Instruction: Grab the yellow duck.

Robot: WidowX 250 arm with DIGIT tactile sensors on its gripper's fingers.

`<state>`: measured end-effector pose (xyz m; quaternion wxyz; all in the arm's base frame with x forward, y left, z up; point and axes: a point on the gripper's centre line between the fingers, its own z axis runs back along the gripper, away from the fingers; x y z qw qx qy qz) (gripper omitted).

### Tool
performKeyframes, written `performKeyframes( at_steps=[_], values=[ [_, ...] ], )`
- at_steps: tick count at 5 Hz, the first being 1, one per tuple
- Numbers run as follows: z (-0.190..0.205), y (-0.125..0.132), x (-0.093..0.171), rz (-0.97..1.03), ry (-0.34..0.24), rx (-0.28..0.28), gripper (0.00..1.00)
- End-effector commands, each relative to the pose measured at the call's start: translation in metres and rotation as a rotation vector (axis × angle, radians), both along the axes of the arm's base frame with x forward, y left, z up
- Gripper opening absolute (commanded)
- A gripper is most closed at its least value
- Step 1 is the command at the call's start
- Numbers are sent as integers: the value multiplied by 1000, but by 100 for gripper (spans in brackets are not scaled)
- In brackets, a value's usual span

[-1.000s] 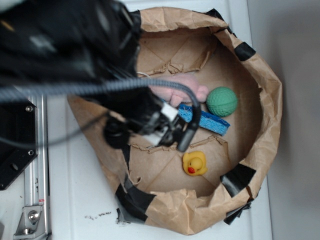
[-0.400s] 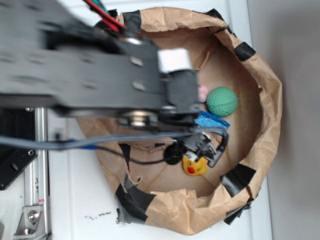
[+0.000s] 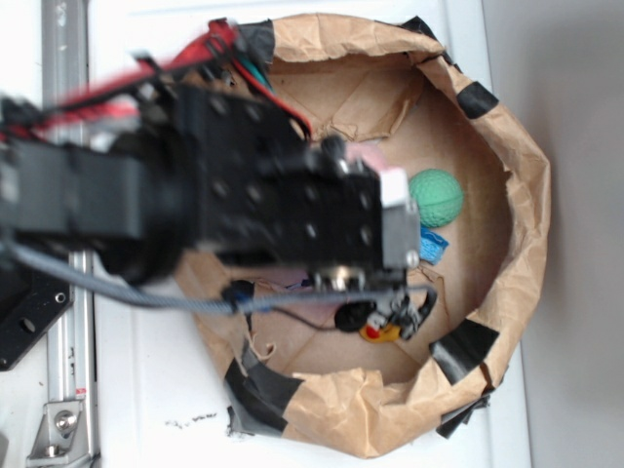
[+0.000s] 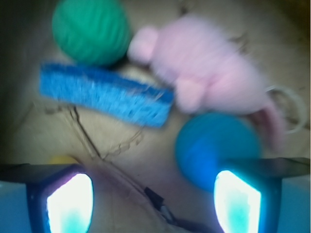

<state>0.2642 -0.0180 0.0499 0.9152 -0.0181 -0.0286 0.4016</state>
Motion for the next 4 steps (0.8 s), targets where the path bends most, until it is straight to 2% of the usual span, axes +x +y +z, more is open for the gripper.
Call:
performKeyframes(
  at_steps=[1, 2, 3, 4],
  values=[
    [-4, -25, 7, -32, -36, -24, 100],
    [-15, -34, 21, -39, -33, -10, 100],
    [-33, -49, 31, -55, 9, -29, 100],
    [-38, -64, 27, -95, 23, -41, 100]
  ],
)
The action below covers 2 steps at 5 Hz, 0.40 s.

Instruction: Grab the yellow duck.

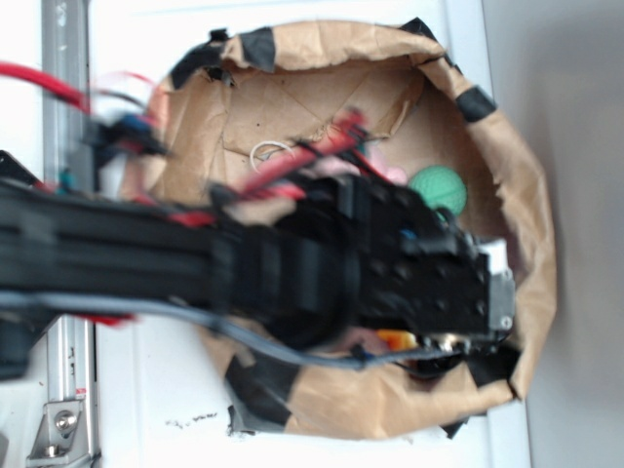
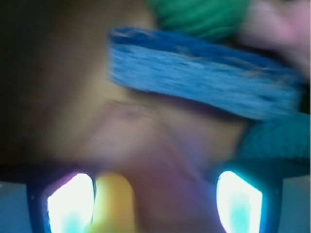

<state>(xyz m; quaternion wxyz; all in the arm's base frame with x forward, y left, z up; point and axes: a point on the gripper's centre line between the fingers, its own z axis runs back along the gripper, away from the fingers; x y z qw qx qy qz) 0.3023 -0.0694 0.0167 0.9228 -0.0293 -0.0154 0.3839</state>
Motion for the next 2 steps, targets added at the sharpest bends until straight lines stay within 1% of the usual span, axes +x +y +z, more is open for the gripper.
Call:
performKeyframes(
  at_steps=[1, 2],
  values=[
    [0, -23, -20, -86, 8, -21, 100],
    [7, -30, -26, -103, 1, -40, 100]
  ],
)
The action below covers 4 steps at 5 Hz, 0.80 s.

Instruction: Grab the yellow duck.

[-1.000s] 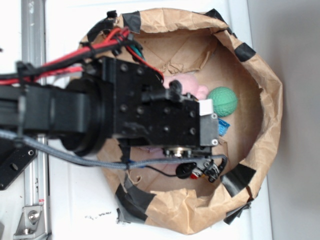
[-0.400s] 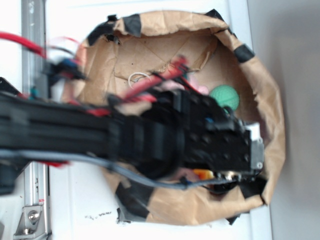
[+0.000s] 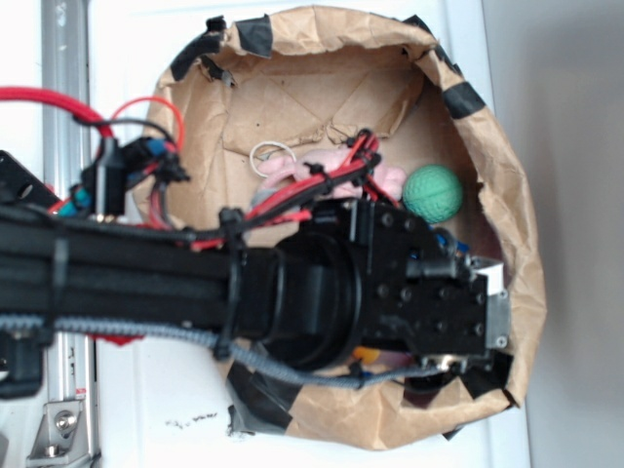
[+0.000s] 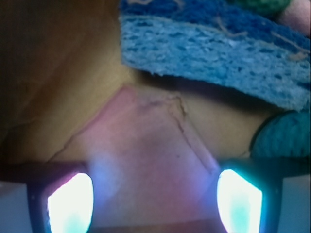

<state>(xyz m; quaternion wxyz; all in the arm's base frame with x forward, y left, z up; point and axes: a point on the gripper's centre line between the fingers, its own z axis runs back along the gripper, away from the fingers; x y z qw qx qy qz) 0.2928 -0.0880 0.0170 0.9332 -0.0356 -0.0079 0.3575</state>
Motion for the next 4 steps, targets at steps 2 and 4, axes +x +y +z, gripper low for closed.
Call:
performKeyframes(
  at_steps=[2, 4],
  values=[
    [11, -15, -32, -69, 14, -40, 99],
    [5, -11, -25, -79, 11, -3, 0]
  ],
)
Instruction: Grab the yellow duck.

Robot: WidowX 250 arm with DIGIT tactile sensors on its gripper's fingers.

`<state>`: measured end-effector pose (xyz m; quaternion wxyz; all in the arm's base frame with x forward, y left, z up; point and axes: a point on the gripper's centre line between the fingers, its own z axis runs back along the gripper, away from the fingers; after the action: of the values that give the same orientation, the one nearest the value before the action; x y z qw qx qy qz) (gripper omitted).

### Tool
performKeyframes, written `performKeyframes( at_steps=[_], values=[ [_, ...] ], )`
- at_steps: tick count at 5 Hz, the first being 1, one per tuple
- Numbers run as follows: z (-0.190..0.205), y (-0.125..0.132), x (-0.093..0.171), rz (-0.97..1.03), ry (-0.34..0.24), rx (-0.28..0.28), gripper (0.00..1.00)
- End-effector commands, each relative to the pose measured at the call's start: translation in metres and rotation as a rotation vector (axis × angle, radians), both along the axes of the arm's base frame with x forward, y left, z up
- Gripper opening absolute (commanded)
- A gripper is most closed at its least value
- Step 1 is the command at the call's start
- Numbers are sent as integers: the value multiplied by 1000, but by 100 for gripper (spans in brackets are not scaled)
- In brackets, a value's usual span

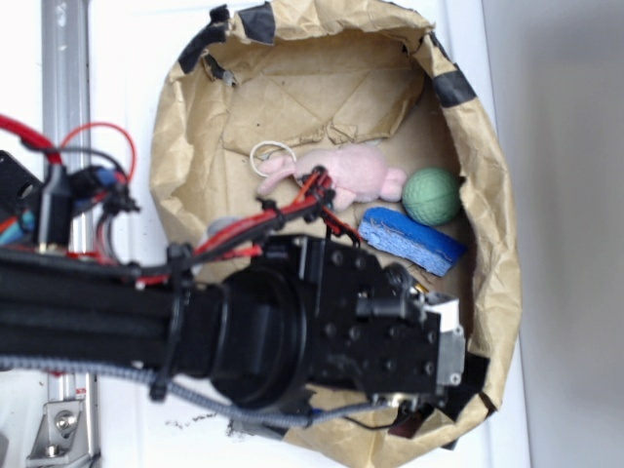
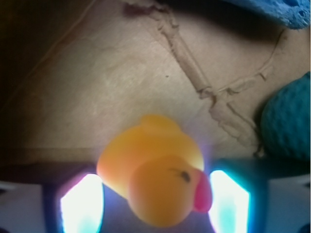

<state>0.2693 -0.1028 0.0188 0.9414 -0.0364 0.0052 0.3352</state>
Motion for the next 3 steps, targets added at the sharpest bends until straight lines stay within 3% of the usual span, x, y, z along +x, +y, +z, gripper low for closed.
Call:
performKeyframes(
  at_steps=[1, 3],
  values=[
    [8, 9, 8, -50, -34, 23, 0],
    [51, 47, 7, -77, -116, 21, 0]
  ],
)
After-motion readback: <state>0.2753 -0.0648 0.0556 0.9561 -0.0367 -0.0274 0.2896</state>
